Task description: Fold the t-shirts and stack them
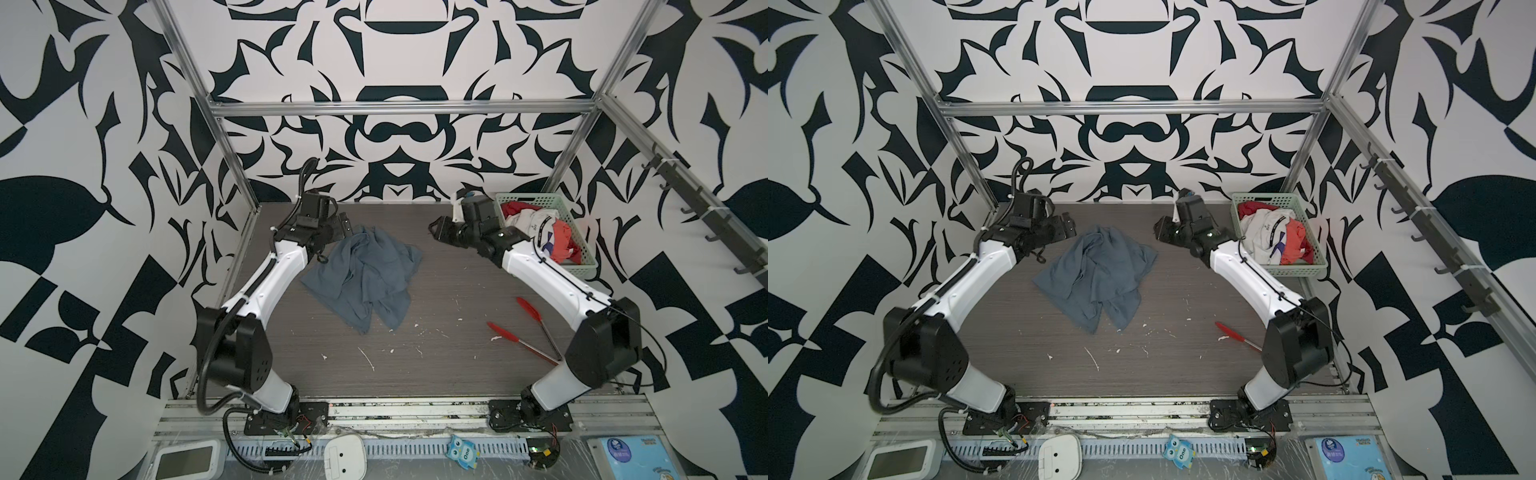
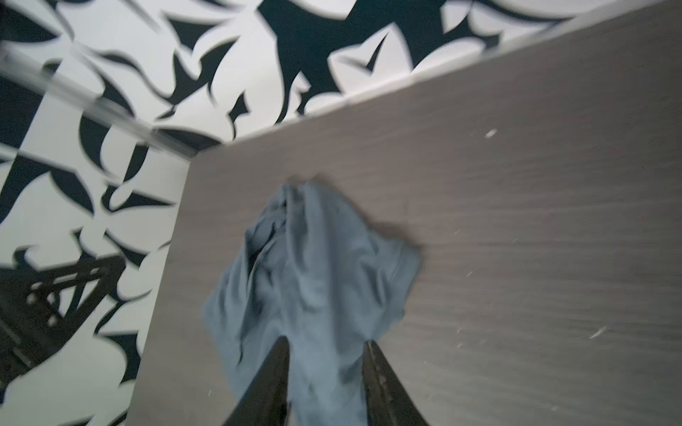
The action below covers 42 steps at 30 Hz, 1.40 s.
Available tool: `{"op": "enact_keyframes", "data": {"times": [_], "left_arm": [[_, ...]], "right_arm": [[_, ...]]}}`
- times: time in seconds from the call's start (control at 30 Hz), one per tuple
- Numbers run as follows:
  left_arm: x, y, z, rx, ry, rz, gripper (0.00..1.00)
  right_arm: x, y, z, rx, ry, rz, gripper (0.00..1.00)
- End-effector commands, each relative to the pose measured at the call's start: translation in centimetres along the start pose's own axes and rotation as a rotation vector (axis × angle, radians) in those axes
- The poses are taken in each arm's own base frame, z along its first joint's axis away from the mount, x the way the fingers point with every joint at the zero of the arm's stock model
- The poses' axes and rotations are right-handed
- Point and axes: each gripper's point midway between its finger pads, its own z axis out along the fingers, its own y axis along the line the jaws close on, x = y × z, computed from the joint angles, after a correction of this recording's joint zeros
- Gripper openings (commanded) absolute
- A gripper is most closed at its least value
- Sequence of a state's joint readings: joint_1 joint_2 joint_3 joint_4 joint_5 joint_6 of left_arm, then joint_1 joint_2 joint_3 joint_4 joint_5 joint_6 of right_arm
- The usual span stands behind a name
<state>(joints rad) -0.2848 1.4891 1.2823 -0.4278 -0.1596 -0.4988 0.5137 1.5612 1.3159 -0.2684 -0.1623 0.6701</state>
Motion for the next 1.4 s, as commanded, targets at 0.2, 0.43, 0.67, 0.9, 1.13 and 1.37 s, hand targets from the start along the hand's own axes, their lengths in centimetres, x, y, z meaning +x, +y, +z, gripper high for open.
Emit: {"op": "enact_keyframes", "data": {"times": [0.2, 0.43, 0.67, 0.9, 1.13, 1.37], "left_arm": [[11.1, 2.4, -1.2, 0.097, 0.186, -0.412, 0.99], [12.6, 4.1, -1.8, 0.064, 0.176, -0.455, 0.97], [12.7, 3.9, -1.4, 0.102, 0.188, -0.453, 0.98], [12.7, 4.1, -1.5, 0.108, 0.186, -0.442, 0.98], [12.6, 4.5, -2.1, 0.101, 0.158, -0.438, 0.99], [12.9, 4.7, -2.1, 0.101, 0.16, -0.438, 1.0]], "right_arm": [[15.3, 5.6, 5.8, -0.162, 0.222, 0.184, 0.43], [20.9, 8.4, 8.9, -0.195, 0.316, 0.132, 0.39], [22.6, 8.7, 10.0, -0.154, 0.298, 0.003, 0.44], [24.0, 7.5, 11.8, -0.079, 0.321, -0.022, 0.4], [22.7, 6.9, 10.2, -0.015, 0.281, -0.084, 0.42], [22.0, 6.4, 8.7, 0.011, 0.248, -0.156, 0.46]]}}
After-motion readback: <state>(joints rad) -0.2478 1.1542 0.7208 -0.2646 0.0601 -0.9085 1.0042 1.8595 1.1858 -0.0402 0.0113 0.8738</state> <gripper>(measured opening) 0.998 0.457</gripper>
